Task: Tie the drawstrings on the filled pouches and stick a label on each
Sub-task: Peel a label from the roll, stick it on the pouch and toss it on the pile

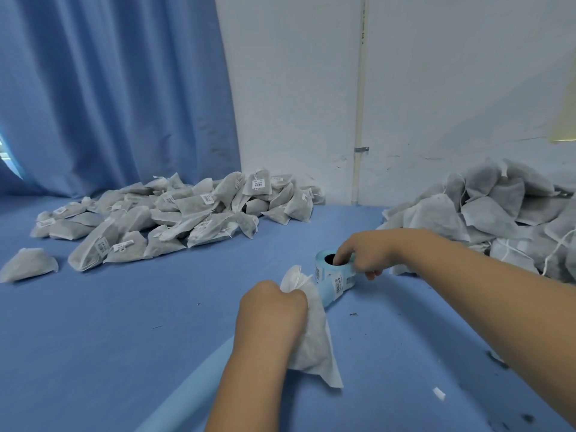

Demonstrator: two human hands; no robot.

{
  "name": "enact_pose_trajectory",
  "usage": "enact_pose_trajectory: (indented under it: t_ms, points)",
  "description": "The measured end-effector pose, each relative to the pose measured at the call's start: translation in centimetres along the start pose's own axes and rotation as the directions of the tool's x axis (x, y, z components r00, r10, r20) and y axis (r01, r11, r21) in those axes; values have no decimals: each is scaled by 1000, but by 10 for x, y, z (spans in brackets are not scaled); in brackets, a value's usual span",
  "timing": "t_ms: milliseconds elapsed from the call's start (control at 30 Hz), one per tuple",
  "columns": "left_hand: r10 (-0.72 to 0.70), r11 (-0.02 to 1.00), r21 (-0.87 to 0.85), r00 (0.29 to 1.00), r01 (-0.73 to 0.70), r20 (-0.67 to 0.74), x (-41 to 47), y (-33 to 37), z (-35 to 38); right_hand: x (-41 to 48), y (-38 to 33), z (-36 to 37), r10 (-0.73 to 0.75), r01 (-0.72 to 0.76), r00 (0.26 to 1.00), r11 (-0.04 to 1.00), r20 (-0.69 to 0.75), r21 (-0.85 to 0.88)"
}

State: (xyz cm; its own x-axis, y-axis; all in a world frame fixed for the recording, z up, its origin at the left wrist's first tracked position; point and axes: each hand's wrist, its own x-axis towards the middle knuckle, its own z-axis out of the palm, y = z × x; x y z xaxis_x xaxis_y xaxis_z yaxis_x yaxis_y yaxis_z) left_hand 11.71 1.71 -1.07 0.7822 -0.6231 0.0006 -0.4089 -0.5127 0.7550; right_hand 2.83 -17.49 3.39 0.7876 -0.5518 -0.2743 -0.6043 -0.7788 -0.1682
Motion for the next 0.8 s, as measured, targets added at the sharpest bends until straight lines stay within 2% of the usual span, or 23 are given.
enact_pose_trajectory:
  t_ms: [100,167,400,667,800]
  points:
    - [-13,1000,6,1000,13,-11,-1,-1,-2,2,1,7,-1,7,999,981,34,-195]
    - [-20,1000,13,1000,20,-11,-2,-1,-3,4,3,12,-34,27,999,959,-20,-282]
    - [-28,999,40,999,29,-15,-2,-2,-6,11,11,22,-90,52,983,972,-159,-228]
    - [-32,998,51,999,32,-2,-5,1,-9,5,9,3,-116,86,991,934,-66,-347]
    - [-40,998,58,999,39,19,-5,0,-10,-2,15,6,-88,74,996,947,-30,-313]
